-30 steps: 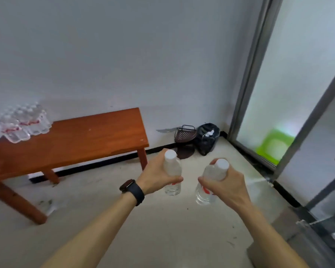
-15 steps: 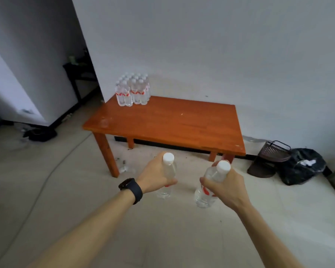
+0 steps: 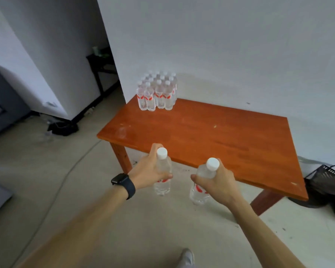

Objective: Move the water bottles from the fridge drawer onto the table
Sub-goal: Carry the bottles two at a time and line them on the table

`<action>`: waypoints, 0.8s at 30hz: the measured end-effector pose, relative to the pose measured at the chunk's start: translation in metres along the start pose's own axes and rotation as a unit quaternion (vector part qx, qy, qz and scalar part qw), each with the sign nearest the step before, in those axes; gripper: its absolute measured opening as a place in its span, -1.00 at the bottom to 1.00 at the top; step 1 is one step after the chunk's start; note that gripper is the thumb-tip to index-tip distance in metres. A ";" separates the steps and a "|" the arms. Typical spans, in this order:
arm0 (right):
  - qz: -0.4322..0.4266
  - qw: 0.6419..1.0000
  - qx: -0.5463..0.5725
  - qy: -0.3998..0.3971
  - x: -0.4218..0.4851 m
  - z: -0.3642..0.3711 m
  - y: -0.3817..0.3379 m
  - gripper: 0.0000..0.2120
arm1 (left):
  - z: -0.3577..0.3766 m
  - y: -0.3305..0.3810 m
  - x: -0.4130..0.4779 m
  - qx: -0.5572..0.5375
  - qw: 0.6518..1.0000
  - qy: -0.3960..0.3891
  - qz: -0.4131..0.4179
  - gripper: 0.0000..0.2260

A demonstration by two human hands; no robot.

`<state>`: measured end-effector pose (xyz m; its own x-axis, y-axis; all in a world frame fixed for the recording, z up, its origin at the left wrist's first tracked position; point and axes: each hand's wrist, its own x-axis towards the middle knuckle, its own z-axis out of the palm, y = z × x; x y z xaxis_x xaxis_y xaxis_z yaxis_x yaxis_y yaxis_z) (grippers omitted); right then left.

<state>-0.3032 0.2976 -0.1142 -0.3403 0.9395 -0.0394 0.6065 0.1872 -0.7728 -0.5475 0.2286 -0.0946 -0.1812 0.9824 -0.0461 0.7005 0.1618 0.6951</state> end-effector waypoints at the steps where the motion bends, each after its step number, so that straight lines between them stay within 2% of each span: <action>1: 0.002 1.000 -0.004 -0.004 0.021 0.004 -0.002 -0.46 | -0.005 -0.005 0.017 0.005 1.000 -0.002 -0.006 -0.32; 4: -0.004 0.999 -0.024 -0.025 0.081 0.016 -0.009 -0.45 | -0.019 -0.018 0.065 0.011 1.000 -0.002 -0.016 -0.36; 8: -0.018 0.999 -0.028 -0.042 0.149 0.034 -0.014 -0.55 | -0.037 -0.040 0.123 0.014 0.999 0.011 -0.028 -0.41; 13: -0.014 0.998 -0.028 -0.046 0.228 0.064 -0.018 -0.42 | -0.055 -0.077 0.201 0.041 0.999 0.005 -0.028 -0.41; 18: 0.042 0.998 -0.009 -0.040 0.317 0.108 -0.021 -0.31 | -0.073 -0.120 0.303 0.078 0.996 -0.039 0.008 -0.44; 21: 0.069 0.997 0.018 -0.038 0.370 0.133 -0.026 -0.35 | -0.085 -0.149 0.368 0.097 0.993 -0.052 0.037 -0.45; 24: 0.094 0.995 0.019 -0.032 0.416 0.154 -0.035 -0.39 | -0.098 -0.173 0.424 0.092 0.994 -0.030 0.046 -0.51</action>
<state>-0.5766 0.6378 -0.2016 -0.2691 0.9365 -0.2250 0.6363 -0.0025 -0.7714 -0.8131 0.6077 -0.1636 -0.0733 0.9967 -0.0345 0.8274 0.0801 0.5559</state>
